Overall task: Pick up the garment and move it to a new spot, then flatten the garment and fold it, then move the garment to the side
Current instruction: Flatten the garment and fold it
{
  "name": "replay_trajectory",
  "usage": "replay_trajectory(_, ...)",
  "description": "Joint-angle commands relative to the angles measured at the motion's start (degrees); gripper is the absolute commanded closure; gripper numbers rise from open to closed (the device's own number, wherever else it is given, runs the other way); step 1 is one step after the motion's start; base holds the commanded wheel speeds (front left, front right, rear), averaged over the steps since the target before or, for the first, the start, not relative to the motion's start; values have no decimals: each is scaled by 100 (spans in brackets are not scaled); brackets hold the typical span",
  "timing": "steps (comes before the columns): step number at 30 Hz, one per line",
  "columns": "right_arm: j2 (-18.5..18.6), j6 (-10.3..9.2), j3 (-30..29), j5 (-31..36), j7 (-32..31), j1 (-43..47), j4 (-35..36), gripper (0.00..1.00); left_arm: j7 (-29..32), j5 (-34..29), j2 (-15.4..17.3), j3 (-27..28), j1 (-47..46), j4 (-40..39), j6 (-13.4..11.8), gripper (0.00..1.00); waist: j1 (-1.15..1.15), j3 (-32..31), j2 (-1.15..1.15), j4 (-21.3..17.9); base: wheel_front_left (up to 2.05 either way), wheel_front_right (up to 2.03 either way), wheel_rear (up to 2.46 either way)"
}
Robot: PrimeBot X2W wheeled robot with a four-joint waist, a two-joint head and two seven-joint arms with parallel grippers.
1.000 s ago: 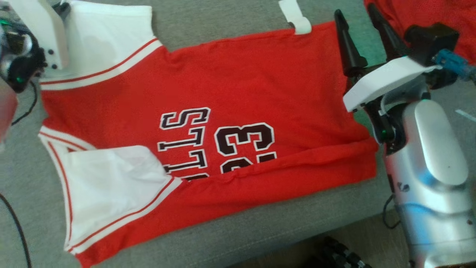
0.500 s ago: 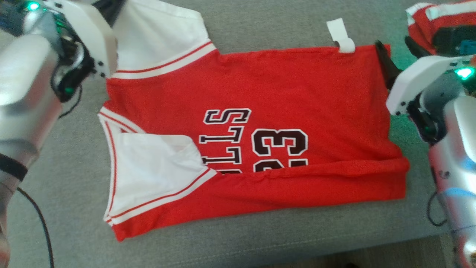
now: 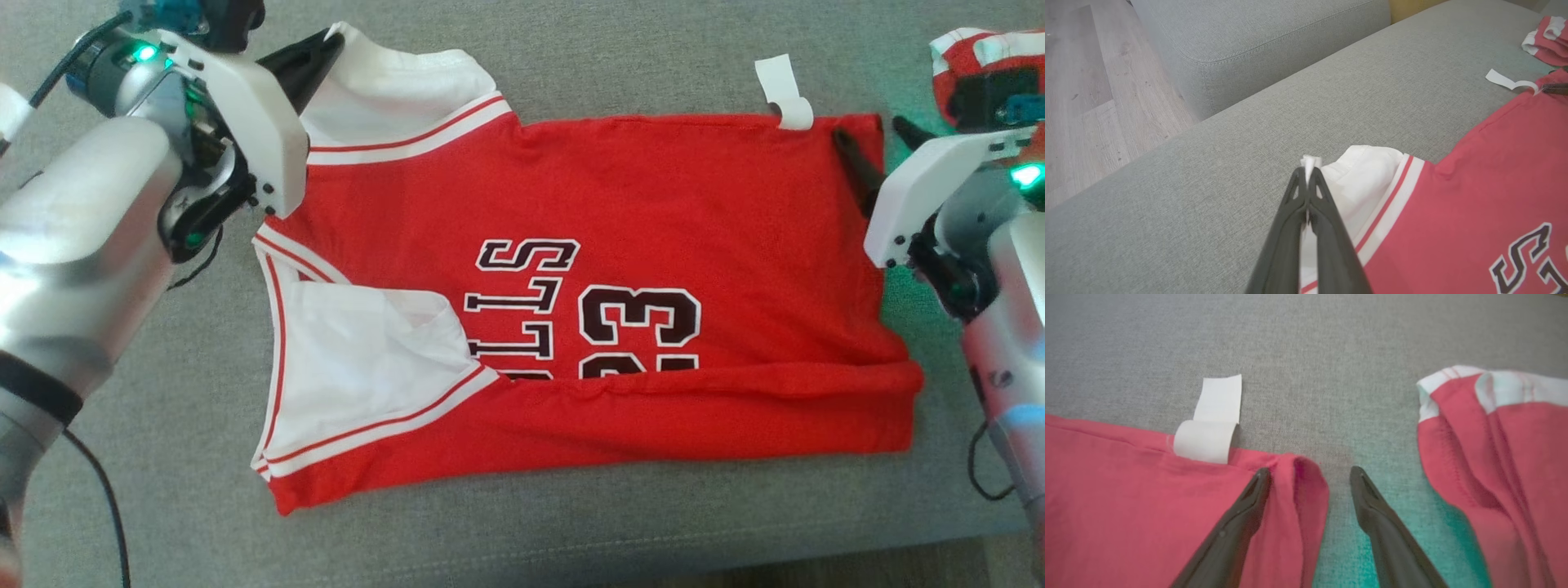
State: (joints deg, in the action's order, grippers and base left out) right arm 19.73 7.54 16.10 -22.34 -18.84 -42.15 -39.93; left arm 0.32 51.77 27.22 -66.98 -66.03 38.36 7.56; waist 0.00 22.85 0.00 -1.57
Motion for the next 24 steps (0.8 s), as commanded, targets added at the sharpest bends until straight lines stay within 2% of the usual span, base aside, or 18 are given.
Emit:
replay_trajectory(1,77,-5,63,-56,-47,-105,122,17,-71,51,248,187,-250,-95,-8,100,0,-1,0,-4,0,0,0)
replay_trajectory(2,68,-5,100,-134,-88,-121,70,100,-77,55,255,168,-255,-94,-8,100,0,-3,0,-8,0,0,0)
replay_trajectory(5,92,-5,254,-303,-133,-187,-4,100,-108,61,267,122,-265,-68,-8,100,0,-12,0,-21,0,0,0)
replay_trajectory(12,204,-5,325,-355,300,-478,-146,100,-423,16,252,198,-394,192,-44,100,0,-26,0,-52,0,0,0)
replay_trajectory(24,-25,-5,-116,-95,1708,-1248,-744,100,-1405,-211,-123,604,-1067,979,-377,100,0,73,0,-61,0,0,0)
